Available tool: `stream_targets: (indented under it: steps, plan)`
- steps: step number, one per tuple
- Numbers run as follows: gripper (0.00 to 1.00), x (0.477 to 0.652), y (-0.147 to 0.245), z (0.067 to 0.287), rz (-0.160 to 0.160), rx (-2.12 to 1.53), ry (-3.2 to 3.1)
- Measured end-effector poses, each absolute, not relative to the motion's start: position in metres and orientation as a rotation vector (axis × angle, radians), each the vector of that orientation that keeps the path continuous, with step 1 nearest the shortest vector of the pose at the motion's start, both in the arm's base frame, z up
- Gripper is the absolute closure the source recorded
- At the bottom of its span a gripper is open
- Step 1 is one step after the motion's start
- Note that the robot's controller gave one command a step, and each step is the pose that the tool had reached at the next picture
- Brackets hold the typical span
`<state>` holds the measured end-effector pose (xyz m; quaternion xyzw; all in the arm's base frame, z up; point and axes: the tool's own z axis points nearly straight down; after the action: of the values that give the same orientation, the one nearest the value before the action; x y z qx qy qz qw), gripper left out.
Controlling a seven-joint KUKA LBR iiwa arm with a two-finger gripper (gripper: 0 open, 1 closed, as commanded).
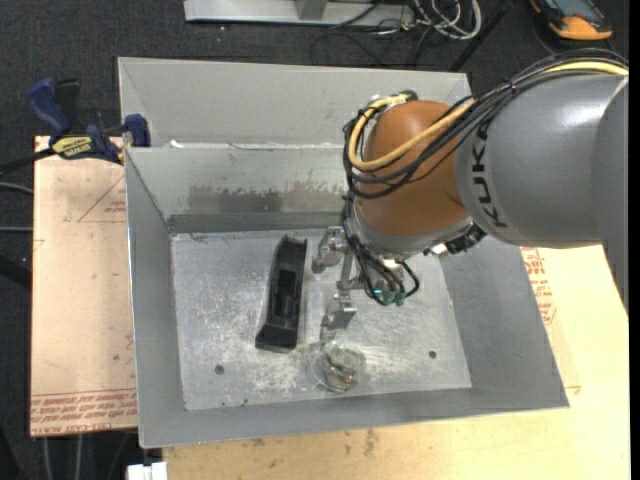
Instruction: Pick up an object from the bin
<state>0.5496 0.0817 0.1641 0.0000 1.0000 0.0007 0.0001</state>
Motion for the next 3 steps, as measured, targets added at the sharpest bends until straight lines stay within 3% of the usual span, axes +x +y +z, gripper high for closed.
stream_targets:
  steps: [1, 2, 3]
  plan:
    - [0.00, 0.548, 0.128, 0.125, 0.001, -0.043, 3.136]
    - [0.00, 0.565, 0.177, 0.112, 0.003, -0.104, 3.141]
    - [0.00, 0.573, 0.169, 0.106, 0.016, -0.232, 3.136]
